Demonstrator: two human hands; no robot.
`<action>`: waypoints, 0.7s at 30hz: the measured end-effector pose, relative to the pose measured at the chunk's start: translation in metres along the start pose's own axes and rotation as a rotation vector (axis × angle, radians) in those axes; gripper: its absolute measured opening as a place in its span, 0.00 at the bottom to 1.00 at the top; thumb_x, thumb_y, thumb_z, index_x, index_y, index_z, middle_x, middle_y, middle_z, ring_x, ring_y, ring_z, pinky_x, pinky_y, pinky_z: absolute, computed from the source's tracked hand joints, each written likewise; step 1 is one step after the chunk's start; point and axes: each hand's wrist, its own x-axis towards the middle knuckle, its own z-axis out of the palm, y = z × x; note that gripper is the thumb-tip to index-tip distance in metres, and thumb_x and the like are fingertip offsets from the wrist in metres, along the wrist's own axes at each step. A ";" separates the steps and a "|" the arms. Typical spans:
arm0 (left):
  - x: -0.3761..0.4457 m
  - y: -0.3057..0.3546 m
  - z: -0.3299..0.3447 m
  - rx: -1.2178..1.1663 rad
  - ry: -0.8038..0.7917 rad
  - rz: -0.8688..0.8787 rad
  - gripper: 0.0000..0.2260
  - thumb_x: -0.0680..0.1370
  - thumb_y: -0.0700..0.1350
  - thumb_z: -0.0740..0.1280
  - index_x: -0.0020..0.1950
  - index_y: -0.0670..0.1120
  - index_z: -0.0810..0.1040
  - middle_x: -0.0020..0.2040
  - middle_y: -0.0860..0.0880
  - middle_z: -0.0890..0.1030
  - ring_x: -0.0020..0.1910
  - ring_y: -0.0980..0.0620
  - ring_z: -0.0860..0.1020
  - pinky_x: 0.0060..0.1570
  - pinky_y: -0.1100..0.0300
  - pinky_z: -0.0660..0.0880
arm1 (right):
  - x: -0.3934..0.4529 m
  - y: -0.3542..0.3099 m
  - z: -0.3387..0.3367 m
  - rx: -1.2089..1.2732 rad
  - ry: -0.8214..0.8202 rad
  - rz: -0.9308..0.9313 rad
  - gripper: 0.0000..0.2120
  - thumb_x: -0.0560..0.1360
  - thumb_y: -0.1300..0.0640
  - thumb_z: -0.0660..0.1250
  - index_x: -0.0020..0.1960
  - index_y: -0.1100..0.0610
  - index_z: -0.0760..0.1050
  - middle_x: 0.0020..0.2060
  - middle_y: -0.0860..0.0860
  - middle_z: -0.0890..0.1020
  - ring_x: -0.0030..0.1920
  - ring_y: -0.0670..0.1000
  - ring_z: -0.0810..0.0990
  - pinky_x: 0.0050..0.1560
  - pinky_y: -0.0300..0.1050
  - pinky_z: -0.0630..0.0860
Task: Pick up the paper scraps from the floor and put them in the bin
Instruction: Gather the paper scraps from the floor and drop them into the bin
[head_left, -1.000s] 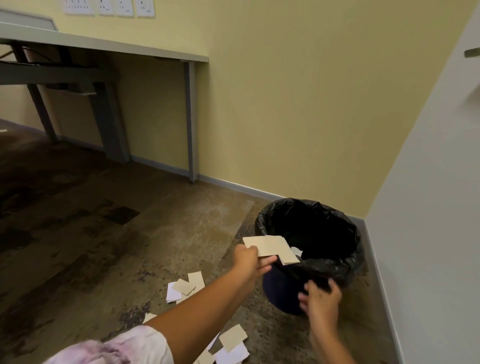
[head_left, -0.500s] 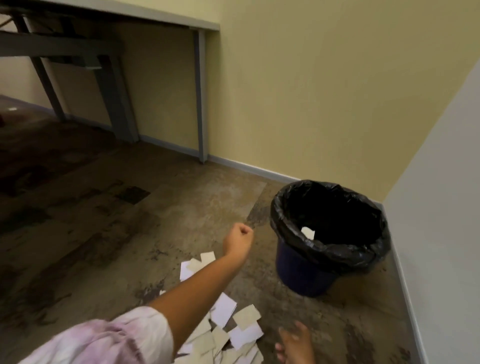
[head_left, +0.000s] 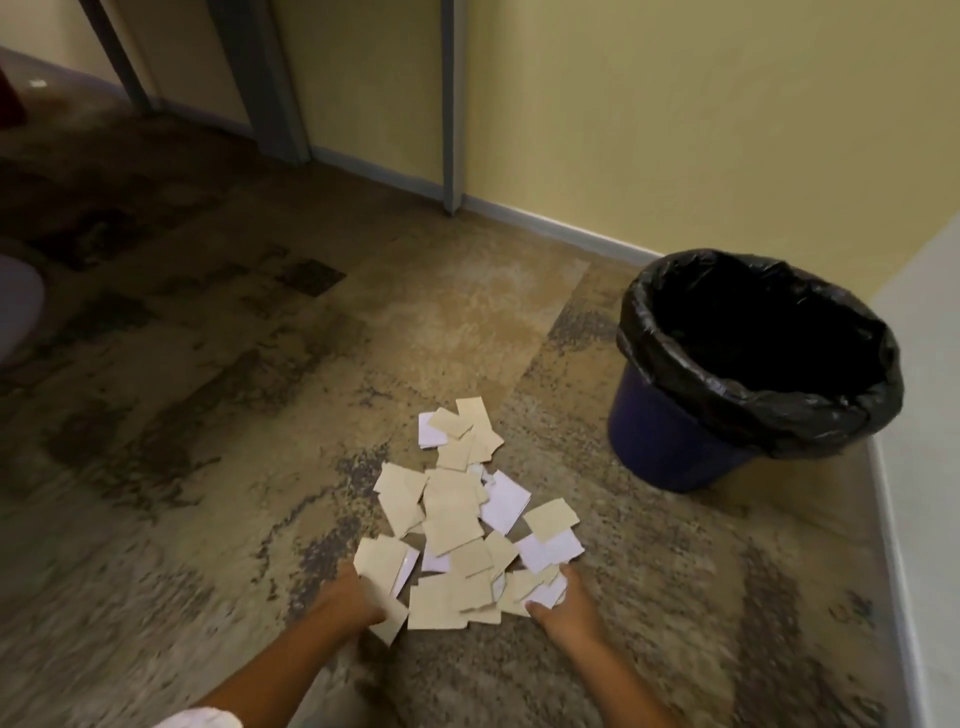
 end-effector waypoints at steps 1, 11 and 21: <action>0.000 0.000 0.004 -0.080 0.002 -0.032 0.38 0.73 0.44 0.70 0.76 0.41 0.51 0.73 0.40 0.63 0.71 0.42 0.66 0.67 0.52 0.68 | 0.001 -0.001 0.004 -0.013 0.007 0.006 0.38 0.73 0.55 0.71 0.76 0.56 0.55 0.73 0.54 0.64 0.71 0.55 0.66 0.65 0.43 0.67; 0.022 -0.002 0.030 -0.816 0.083 -0.402 0.32 0.71 0.39 0.73 0.69 0.36 0.60 0.66 0.34 0.69 0.63 0.34 0.70 0.60 0.40 0.72 | 0.022 -0.006 0.017 -0.052 0.255 0.173 0.42 0.73 0.50 0.70 0.77 0.58 0.49 0.74 0.60 0.60 0.73 0.62 0.59 0.69 0.52 0.63; 0.025 0.016 0.064 -0.975 0.082 -0.393 0.32 0.70 0.39 0.75 0.68 0.36 0.63 0.64 0.36 0.73 0.62 0.37 0.73 0.61 0.43 0.73 | 0.037 -0.008 0.033 0.057 0.067 0.210 0.22 0.74 0.51 0.70 0.60 0.65 0.74 0.57 0.60 0.80 0.56 0.59 0.79 0.53 0.46 0.76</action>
